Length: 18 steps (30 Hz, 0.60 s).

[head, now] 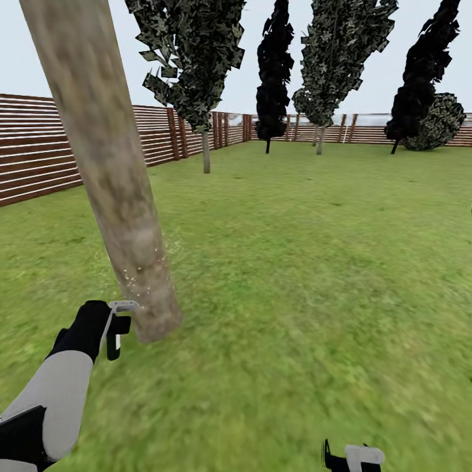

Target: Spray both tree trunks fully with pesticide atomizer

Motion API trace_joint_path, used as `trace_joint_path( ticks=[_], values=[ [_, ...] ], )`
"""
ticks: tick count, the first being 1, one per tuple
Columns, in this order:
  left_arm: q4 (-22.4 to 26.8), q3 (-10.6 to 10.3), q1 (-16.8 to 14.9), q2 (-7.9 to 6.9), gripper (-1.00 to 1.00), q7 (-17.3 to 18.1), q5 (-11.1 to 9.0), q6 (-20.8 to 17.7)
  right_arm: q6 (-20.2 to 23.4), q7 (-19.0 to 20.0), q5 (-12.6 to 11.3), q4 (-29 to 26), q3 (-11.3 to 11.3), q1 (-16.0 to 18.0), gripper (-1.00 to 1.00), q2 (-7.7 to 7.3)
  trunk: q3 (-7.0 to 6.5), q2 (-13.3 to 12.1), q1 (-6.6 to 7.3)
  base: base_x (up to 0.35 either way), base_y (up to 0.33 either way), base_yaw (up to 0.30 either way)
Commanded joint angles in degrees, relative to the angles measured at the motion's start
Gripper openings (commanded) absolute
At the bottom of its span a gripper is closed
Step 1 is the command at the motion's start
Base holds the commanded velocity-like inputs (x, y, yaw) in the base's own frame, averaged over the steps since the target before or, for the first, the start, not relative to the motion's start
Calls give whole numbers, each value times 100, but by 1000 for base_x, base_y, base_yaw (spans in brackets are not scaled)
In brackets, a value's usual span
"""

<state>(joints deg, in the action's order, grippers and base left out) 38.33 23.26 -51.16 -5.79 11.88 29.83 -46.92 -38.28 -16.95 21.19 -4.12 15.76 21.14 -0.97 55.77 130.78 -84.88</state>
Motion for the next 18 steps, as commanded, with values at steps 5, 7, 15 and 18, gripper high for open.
trace_joint_path(
  ticks=[5, 7, 15, 18],
  values=[
    [13, 28, 83, 8, -100, 52, 66, 7, -9, -36, 61, 8, 24, 5, 100, 0, 5, 2, 1, 0, -266, 0],
    [15, 29, 87, 8, -100, 52, 63, 17, -8, -36, 61, 8, 24, 4, 100, 0, 5, 2, 1, 0, -270, 0],
    [90, 29, 85, 16, -100, 43, 61, 10, -13, -36, 61, 8, 24, 4, 100, 0, 5, 2, 1, 0, -271, 0],
    [95, 25, 80, 17, -100, 43, 58, 8, -11, -36, 61, 8, 24, 5, 100, 0, 5, 2, 1, 0, -271, 0]
  ],
)
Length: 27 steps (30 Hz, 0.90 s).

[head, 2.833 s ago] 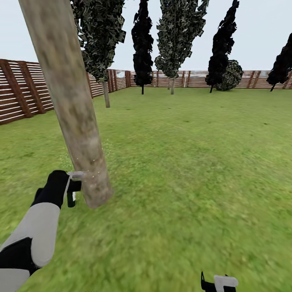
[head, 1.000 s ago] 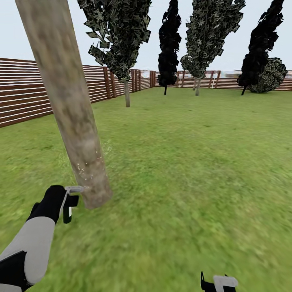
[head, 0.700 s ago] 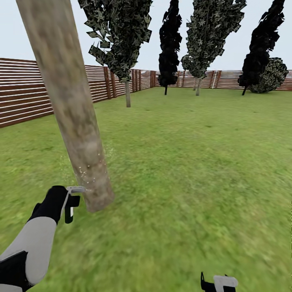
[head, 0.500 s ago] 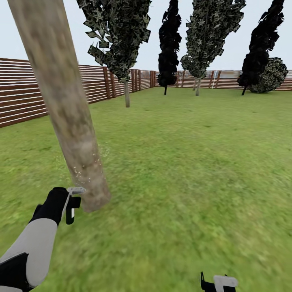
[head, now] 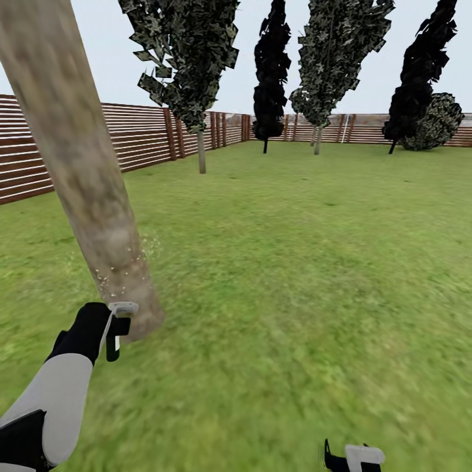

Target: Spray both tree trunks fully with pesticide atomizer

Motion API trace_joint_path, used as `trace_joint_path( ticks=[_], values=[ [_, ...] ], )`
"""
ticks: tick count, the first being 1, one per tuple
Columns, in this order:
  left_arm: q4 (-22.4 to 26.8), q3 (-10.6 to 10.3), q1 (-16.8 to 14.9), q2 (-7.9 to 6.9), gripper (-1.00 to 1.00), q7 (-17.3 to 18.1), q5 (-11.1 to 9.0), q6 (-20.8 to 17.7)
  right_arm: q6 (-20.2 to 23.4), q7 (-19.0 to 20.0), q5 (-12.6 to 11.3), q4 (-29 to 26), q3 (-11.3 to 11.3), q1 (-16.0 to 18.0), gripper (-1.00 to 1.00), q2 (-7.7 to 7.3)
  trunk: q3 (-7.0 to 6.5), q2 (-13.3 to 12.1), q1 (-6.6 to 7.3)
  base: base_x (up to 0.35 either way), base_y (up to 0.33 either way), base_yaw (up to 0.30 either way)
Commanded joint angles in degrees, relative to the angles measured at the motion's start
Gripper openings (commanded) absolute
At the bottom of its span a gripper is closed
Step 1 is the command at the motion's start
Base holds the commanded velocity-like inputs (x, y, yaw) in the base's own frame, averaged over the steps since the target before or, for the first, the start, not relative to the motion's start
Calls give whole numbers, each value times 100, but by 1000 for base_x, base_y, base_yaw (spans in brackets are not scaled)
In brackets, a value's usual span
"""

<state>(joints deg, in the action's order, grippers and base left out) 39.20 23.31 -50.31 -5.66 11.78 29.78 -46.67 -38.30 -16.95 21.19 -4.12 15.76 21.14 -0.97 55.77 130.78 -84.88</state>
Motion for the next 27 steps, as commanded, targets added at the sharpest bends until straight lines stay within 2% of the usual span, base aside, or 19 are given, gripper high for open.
trace_joint_path(
  ticks=[1, 7, 10, 16, 23, 25, 27],
  values=[
    [9, 20, -5, 4, -100, 52, 63, -17, -10, -36, 61, 8, 24, 4, 100, 0, 5, 2, 1, 0, -271, 0],
    [9, 25, -37, 4, -100, 66, 63, -36, -11, -36, 61, 8, 24, 5, 100, 0, 5, 2, 1, 0, -271, 5],
    [17, 25, -74, 4, -100, 69, 67, -74, -11, -37, 61, 8, 22, 7, 100, 1, 5, 2, 1, 50, -265, 185],
    [22, 25, -119, 4, -100, 56, 64, -101, -11, -36, 61, 8, 19, 7, 100, 2, 5, 2, 1, 228, -184, 271],
    [27, 55, -101, 17, -100, 52, 67, -166, -11, -42, 61, 8, 24, 5, 100, -8, 5, 2, 1, 184, -209, 33],
    [27, 67, -102, -21, -100, 52, 74, -166, -11, -38, 61, 8, 24, 6, 100, -3, 5, 2, 1, 106, -263, 0],
    [27, 83, -86, -119, -100, 58, 87, -167, -11, -39, 61, 8, 24, 4, 100, -1, 5, 2, 1, 133, -263, 0]
  ],
)
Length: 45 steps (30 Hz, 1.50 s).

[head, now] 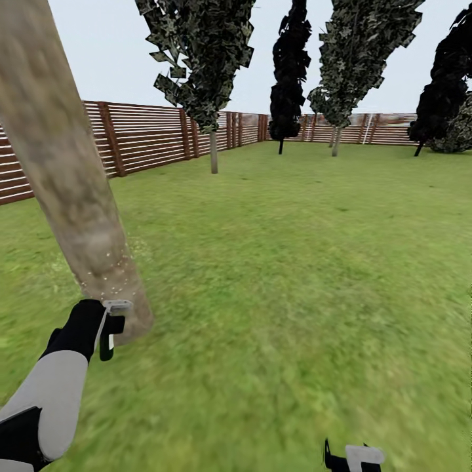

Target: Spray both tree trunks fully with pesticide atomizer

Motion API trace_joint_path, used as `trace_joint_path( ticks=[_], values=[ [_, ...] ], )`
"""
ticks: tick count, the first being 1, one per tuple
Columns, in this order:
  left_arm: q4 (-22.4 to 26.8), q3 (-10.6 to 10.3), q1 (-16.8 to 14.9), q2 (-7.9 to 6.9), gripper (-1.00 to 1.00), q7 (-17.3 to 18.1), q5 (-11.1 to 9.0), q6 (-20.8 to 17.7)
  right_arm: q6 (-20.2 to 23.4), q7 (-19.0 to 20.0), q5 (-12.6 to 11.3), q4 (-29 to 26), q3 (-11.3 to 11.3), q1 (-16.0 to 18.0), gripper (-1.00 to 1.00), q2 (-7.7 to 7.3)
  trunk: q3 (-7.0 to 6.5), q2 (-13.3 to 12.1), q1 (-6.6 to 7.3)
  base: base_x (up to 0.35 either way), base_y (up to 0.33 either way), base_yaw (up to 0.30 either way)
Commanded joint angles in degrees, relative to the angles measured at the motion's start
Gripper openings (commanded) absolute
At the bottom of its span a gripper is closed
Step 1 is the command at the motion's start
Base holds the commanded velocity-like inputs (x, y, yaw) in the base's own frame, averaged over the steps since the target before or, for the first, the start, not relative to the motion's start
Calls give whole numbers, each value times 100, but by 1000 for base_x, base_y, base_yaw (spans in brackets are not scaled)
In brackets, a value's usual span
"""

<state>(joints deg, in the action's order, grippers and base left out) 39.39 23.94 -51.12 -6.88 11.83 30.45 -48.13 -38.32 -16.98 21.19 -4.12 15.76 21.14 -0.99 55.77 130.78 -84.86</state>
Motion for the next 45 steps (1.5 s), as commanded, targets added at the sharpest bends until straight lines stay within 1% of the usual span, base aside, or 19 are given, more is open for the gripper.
trace_joint_path(
  ticks=[1, 3, 8, 18, 21, 26, 29, 33, 39, 41, 45],
  values=[
    [8, 22, 12, -48, -100, 56, 21, -21, -9, -37, 61, 8, 24, 4, 100, 1, 5, 2, 0, 137, -263, 0],
    [8, 28, 23, -71, -100, 58, 15, -21, -9, -40, 61, 8, 24, 4, 100, 2, 5, 2, 0, 146, -260, 10],
    [2, 32, 40, 26, -100, 57, -11, -13, -9, -42, 61, 8, 24, 5, 100, 2, 5, 2, 0, 237, -189, 236],
    [8, 36, -11, 33, -100, 57, -13, -13, -9, -39, 61, 8, 17, 7, 100, 11, 5, 2, 0, 280, -121, 278],
    [8, 33, -12, 31, -100, 57, -13, -13, -9, -38, 61, 8, 16, 5, 100, 10, 5, 2, 0, -95, -129, 278],
    [8, 16, -12, -8, -100, 48, -5, -18, -6, -34, 61, 8, 15, 5, 100, 11, 5, 2, 0, -17, -12, 278],
    [8, 28, -22, 24, -100, 48, -4, -21, -6, -33, 61, 8, 16, 5, 100, 10, 5, 2, 0, 272, 129, 269],
    [8, 34, 4, 29, -100, 50, -4, -19, -9, -33, 61, 8, 17, 4, 100, 9, 5, 2, 0, 310, 188, 222],
    [-1, 32, 58, 52, -100, 58, -12, -8, -9, -34, 61, 8, 18, 5, 100, 10, 5, 2, 0, 198, 124, 51],
    [-1, 22, 58, 110, -100, 50, -13, 3, -9, -34, 61, 8, 18, 7, 100, 10, 5, 2, 0, 11, -147, 1],
    [6, 15, 60, 125, -100, 48, -13, 12, -9, -34, 61, 8, 17, 5, 100, 11, 5, 2, 0, -23, -256, 0]
  ],
)
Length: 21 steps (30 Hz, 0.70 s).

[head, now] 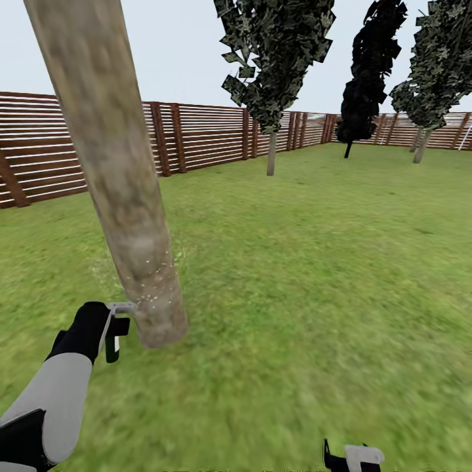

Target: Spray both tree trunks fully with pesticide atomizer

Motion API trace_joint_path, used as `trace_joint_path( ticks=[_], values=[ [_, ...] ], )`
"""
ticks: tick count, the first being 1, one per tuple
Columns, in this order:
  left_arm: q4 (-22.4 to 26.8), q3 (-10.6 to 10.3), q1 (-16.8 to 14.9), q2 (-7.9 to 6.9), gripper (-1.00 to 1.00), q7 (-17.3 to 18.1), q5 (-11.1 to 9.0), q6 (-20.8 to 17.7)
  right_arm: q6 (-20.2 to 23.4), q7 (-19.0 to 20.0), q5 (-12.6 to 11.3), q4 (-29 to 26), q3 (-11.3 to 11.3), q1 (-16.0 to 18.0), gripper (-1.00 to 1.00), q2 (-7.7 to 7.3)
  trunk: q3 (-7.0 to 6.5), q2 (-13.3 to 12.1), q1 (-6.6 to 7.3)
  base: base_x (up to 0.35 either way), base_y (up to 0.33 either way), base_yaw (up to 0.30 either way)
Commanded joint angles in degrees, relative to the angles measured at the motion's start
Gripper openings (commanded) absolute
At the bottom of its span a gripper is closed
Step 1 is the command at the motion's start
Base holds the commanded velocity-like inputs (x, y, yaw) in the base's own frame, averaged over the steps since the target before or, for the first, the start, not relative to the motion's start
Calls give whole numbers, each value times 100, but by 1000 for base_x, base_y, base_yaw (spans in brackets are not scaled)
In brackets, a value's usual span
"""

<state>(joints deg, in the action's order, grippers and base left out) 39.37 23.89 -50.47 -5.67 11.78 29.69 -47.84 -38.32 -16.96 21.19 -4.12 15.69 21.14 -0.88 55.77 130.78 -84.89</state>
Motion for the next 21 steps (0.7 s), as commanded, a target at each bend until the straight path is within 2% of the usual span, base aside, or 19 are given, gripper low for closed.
trace_joint_path(
  ticks=[1, 8, 9, 10, 13, 14, 15, 16, 17, 18, 19, 21],
  values=[
    [9, 19, -6, 4, -100, 52, 63, -10, -9, -36, 61, 8, 22, 4, 100, -2, 5, 2, 2, -190, -228, 0],
    [-66, 15, 12, 4, -100, 127, 63, 26, -9, -38, 61, 8, 28, 5, 100, -6, 5, 2, 2, -268, -178, 0],
    [-84, 12, 97, 4, -100, 151, 63, 125, -9, -38, 61, 8, 29, 5, 100, -7, 5, 2, 2, -289, -143, 0],
    [-85, 11, 238, 0, -100, 170, 63, 309, -9, -37, 61, 8, 30, 6, 100, -10, 5, 2, 2, -292, -141, 0],
    [-105, -45, 771, -22, -100, 293, 72, 1197, 3, -22, 83, -11, 25, 4, 100, -42, 5, 2, 2, -293, -138, 0],
    [-140, -82, 1042, -56, -100, 667, 111, 1654, 9, -14, 316, -25, -60, 6, 100, -55, 5, 2, 2, -294, -135, 0],
    [-161, -198, 1213, -87, -100, 1147, 228, 2038, 14, -11, 788, -41, -293, 10, 100, -59, 5, 2, 2, -294, -134, 0],
    [-170, -371, 1329, -121, -100, 1495, 395, 2325, 27, 11, 1171, -60, -417, 11, 100, -65, 5, 2, 2, -294, -133, 0],
    [-178, -582, 1412, -163, -100, 1856, 623, 2674, 152, 259, 1566, -134, -482, 15, 100, -80, 5, 2, 2, -294, -127, 0],
    [-202, -708, 1458, -186, -100, 2196, 805, 2985, 427, 816, 1863, -276, -515, 44, 100, -88, 5, 2, 2, -288, -115, 0],
    [-251, -777, 1479, -200, -100, 2547, 960, 3240, 804, 1546, 2023, -607, -532, 101, 100, -92, 5, 2, 2, -249, -71, 0],
    [-299, -831, 1483, -216, -100, 3247, 1254, 3672, 1560, 3029, 2140, -1641, -540, 176, 100, -109, 5, 2, 2, -127, -28, 0]
  ],
)
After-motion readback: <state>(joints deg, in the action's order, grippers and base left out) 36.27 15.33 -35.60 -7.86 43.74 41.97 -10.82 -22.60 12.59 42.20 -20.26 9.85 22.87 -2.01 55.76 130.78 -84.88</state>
